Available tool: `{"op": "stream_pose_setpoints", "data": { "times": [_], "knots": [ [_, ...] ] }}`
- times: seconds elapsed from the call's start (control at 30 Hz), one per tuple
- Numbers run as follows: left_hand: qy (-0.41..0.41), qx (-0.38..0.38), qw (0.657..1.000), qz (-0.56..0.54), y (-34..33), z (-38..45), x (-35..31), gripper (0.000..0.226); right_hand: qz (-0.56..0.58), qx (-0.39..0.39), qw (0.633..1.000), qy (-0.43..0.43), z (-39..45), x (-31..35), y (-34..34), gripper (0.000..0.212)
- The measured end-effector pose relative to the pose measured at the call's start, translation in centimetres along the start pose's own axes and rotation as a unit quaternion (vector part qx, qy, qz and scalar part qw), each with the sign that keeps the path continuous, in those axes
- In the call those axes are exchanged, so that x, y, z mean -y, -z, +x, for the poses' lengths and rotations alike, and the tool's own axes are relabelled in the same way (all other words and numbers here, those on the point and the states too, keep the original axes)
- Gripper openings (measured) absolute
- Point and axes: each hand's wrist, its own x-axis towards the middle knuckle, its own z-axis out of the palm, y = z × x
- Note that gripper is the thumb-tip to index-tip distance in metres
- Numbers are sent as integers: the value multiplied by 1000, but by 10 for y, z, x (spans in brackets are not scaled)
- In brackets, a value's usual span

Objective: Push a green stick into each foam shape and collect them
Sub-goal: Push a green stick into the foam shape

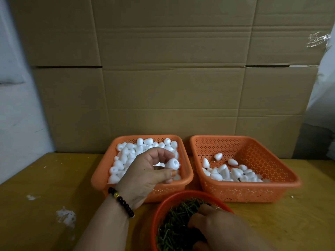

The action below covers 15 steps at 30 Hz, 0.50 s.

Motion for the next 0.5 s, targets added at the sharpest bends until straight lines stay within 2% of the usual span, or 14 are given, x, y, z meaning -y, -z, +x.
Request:
{"op": "stream_pose_setpoints", "data": {
  "times": [0.17, 0.37, 0.5],
  "knots": [
    [-20, 52, 997, -46, -2, -7, -10, 24, 1, 5, 1000, 0, 0, 0, 1, 42],
    [12, 64, 985, -160, -11, -10, -17, 25, -1, 4, 1000, 1, 0, 0, 1, 42],
    [25, 62, 981, -185, -15, -12, -19, 34, -8, 2, 1000, 1, 0, 0, 1, 43]
  ]
}}
